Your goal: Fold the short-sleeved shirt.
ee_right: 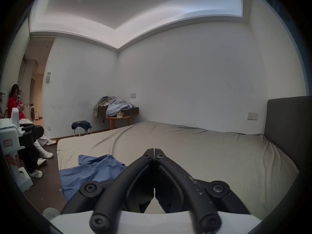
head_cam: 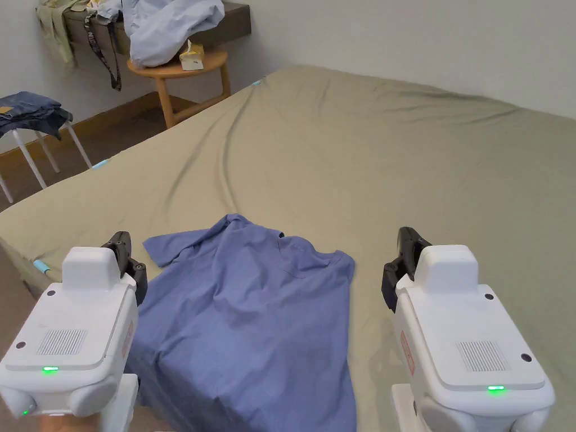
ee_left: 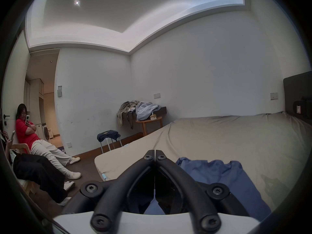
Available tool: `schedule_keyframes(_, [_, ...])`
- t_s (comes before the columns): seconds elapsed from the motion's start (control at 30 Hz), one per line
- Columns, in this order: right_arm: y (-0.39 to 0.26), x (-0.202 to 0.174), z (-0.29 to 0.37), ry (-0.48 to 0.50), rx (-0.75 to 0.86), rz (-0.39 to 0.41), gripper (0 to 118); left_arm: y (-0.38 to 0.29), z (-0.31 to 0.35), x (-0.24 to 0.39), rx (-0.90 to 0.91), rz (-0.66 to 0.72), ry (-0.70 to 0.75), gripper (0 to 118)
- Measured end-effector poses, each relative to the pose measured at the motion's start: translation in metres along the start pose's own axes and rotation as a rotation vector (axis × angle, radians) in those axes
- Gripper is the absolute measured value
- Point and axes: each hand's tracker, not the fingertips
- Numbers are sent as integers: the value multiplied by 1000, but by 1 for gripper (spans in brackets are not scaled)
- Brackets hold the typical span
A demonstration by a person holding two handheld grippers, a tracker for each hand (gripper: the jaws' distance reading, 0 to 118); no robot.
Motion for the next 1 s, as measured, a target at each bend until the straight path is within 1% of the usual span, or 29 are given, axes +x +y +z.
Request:
schedule_keyframes(0.03, [0, 0, -1, 2, -1, 1, 1, -1, -2, 1, -19, 1, -14, 0])
schedule_keyframes(0.17, [-2, 7, 2, -1, -12, 8, 1, -3, -22, 13, -157, 27, -156, 0])
schedule_keyframes(0.33, [-6, 27, 7, -53, -27, 42, 1, -7, -68, 47, -387, 76, -297, 1])
schedule_keyframes(0.37, [-7, 32, 7, -66, -30, 44, 1, -9, -80, 55, -433, 106, -315, 10])
schedule_keyframes(0.4, [-7, 37, 7, -79, -35, 43, 1, -12, -91, 61, -496, 127, -343, 32])
schedule_keyframes(0.43, [-8, 42, 7, -92, -42, 40, 1, -16, -104, 68, -545, 158, -361, 57])
schedule_keyframes(0.5, [-11, 52, 8, -119, -52, 35, 1, -27, -132, 85, -666, 186, -366, 111])
schedule_keyframes(0.53, [-13, 57, 8, -130, -57, 36, 1, -33, -142, 92, -707, 200, -360, 118])
schedule_keyframes(0.63, [-18, 71, 11, -169, -73, 44, 1, -53, -168, 112, -757, 171, -344, 115])
schedule_keyframes(0.67, [-20, 77, 11, -182, -80, 44, 1, -61, -175, 121, -791, 133, -334, 115])
schedule_keyframes(0.7, [-22, 82, 11, -192, -87, 43, 1, -69, -181, 128, -817, 111, -322, 111])
schedule_keyframes(0.73, [-25, 86, 12, -204, -96, 40, 1, -78, -187, 135, -838, 94, -321, 104])
schedule_keyframes(0.77, [-28, 91, 13, -218, -104, 36, 1, -86, -189, 142, -858, 80, -323, 94])
schedule_keyframes(0.8, [-30, 96, 13, -229, -114, 34, 1, -96, -190, 149, -882, 68, -339, 81])
schedule_keyframes(0.83, [-33, 99, 13, -238, -123, 31, 1, -104, -192, 154, -921, 55, -355, 73])
schedule_keyframes(0.87, [-36, 103, 14, -245, -134, 27, 1, -112, -193, 159, -962, 53, -367, 73])
schedule_keyframes(0.9, [-38, 106, 15, -250, -142, 22, 1, -116, -188, 161, -926, 53, -353, 70])
schedule_keyframes(0.93, [-39, 109, 16, -256, -149, 18, 1, -108, -180, 161, -842, 31, -324, 61])
schedule_keyframes(0.97, [-41, 111, 17, -261, -156, 14, 1, -106, -181, 163, -883, 32, -337, 48])
schedule_keyframes(1.0, [-42, 112, 19, -265, -155, 11, 1, -103, -181, 162, -882, 43, -361, 28])
